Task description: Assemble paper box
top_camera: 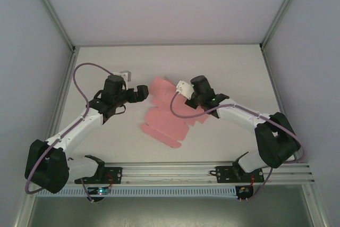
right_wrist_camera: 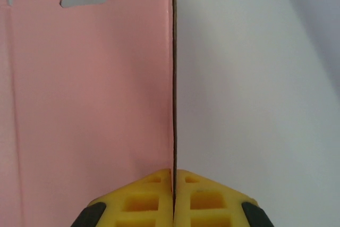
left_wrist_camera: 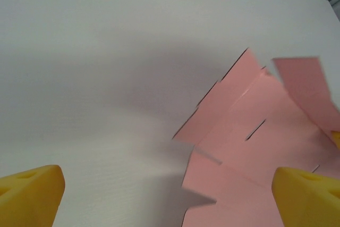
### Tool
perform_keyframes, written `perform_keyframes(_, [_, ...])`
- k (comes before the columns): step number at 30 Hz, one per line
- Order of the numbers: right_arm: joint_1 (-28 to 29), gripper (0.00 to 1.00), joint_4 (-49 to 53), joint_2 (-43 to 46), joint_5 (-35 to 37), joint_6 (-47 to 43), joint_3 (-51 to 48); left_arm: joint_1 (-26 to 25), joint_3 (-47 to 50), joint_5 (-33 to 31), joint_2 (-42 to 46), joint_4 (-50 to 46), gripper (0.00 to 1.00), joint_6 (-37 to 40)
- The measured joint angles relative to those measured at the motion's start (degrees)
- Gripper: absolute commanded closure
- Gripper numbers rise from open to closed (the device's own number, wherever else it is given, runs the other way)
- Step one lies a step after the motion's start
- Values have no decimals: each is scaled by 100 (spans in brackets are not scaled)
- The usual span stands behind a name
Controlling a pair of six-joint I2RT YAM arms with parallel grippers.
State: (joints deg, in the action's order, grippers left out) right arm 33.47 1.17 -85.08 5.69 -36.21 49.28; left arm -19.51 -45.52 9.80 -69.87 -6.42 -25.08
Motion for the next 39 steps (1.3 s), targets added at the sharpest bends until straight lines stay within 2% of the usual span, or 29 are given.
perform_keyframes(5, [188,100,-820,-94,398,-868,-269,-31,-120,560,-203,92,0,356])
perform_keyframes(12, [190,100,-981,-201,140,-1661,-326,-111,-1167,850,-868,13,0,911])
perform_keyframes(18, [-2,100,-844,-210,-374,-1738,-269,-114,-1766,1864,-1375,-372,0,2796])
perform_keyframes(23, [-105,100,-592,-197,-640,-1766,-170,-114,-2660,2376,-2184,-1482,17,4306])
perform_keyframes(29, [-118,100,-337,-111,-907,-1770,-138,-232,-3912,2625,-3213,-2793,32,5563])
perform_keyframes(36, [-247,100,-24,-96,-1051,-1650,26,-457,-4172,2640,-3501,-3587,35,6306])
perform_keyframes(39, [-262,100,52,-96,-1073,-1604,109,-487,-4172,2638,-3499,-3652,44,6426])
